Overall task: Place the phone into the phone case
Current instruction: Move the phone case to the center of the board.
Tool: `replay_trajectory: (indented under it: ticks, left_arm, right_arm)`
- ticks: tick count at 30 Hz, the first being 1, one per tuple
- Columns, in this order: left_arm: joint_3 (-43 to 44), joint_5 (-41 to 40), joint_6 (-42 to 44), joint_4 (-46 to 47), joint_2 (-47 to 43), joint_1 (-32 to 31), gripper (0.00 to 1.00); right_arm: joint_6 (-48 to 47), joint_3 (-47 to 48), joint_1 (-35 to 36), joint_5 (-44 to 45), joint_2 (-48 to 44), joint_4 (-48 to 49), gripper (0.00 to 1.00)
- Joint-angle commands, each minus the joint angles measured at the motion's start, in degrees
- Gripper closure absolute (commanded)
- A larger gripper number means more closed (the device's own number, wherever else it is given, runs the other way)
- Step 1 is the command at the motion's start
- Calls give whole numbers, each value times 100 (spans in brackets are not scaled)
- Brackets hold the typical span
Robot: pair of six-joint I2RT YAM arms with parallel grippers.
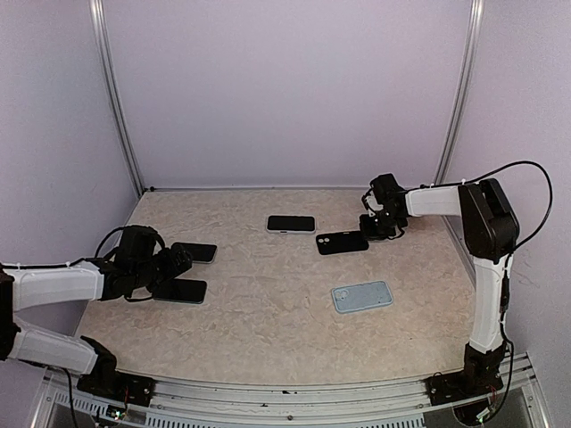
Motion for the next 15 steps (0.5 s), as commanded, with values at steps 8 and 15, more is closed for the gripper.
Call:
replay_trajectory:
  ticks: [8, 15]
  left_arm:
    - [-140, 59, -76, 39, -65, 102, 1]
    - [-165, 114, -107, 87, -53, 107, 1]
  right_arm:
    - [8, -121, 53, 115, 91, 101, 93]
    - [-1, -136, 79, 114, 100, 112, 93]
